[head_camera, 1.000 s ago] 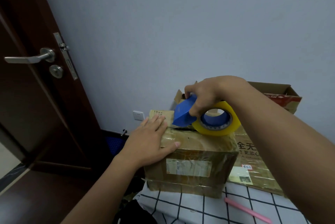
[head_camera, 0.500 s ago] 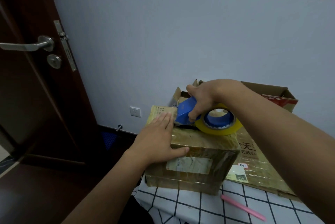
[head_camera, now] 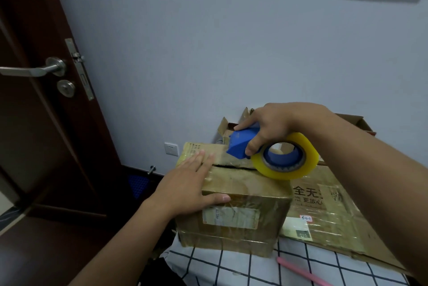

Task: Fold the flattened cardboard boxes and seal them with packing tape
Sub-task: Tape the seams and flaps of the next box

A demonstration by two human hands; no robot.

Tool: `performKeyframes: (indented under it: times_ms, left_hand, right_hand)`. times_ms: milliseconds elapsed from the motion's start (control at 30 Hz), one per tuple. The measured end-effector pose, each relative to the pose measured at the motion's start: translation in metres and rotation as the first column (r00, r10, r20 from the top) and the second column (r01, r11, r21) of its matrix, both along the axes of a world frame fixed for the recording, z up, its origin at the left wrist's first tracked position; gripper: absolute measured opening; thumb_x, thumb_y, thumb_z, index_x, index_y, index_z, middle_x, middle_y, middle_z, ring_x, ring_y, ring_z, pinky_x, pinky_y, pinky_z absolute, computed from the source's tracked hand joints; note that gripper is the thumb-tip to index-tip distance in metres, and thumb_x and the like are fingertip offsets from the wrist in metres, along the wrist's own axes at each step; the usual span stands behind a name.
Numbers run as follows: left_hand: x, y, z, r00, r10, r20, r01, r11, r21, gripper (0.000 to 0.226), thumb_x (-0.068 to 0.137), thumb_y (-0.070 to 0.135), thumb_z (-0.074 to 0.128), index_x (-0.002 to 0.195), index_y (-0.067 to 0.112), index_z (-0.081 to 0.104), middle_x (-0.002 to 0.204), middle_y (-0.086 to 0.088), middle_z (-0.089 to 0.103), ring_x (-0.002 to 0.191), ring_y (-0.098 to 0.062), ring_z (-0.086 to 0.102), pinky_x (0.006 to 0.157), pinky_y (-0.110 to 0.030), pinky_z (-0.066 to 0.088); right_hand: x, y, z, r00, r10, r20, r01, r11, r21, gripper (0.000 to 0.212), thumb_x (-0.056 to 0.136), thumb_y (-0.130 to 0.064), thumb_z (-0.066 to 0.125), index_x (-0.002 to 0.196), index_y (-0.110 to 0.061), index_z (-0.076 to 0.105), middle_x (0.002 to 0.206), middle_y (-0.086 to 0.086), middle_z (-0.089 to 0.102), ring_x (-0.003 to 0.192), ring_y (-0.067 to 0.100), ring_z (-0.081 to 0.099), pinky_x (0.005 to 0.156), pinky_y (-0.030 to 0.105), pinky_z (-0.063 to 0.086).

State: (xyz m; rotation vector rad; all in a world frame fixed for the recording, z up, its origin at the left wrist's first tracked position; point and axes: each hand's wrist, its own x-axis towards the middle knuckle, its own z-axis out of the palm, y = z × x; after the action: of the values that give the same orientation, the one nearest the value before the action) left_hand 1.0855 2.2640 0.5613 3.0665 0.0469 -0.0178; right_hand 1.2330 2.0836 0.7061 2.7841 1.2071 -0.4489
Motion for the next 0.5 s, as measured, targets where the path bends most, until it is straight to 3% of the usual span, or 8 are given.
performKeyframes:
  times_ms: [100,300,500]
  left_hand:
    - [0.002,-0.002,0.002,1.0,0.007,-0.025,-0.007,1.0,0.006,0.112,0.066,0.096,0.025,0.153,0.037,-0.013,0.162,0.007,-0.015,0.15,-0.013,-0.006,0.12,-0.042,0.015]
    - [0.002,-0.005,0.002,1.0,0.0,-0.014,0.0,1.0,-0.007,0.11,0.066,0.097,0.025,0.151,0.041,-0.016,0.163,0.006,-0.013,0.15,-0.012,-0.006,0.121,-0.041,0.017]
    - [0.003,-0.006,0.002,0.999,-0.007,0.045,0.006,1.0,0.017,0.118,0.058,0.102,0.011,0.155,0.035,0.006,0.164,0.007,-0.006,0.15,-0.011,-0.002,0.119,-0.044,0.024]
  right_hand:
    - [0.004,-0.019,0.002,0.999,-0.033,0.013,0.033,0.999,-0.016,0.08,0.066,-0.068,0.076,0.139,-0.051,0.047,0.127,-0.009,0.054,0.108,0.02,0.053,0.101,0.041,0.045]
    - [-0.001,-0.029,-0.006,0.999,-0.023,0.034,0.021,0.998,0.054,0.08,0.067,-0.068,0.075,0.139,-0.05,0.047,0.117,-0.011,0.052,0.1,0.017,0.053,0.094,0.037,0.046]
    - [-0.001,-0.029,-0.007,0.999,-0.032,0.037,0.03,0.998,0.057,0.08,0.067,-0.07,0.074,0.139,-0.049,0.048,0.118,-0.012,0.054,0.1,0.018,0.053,0.094,0.038,0.046]
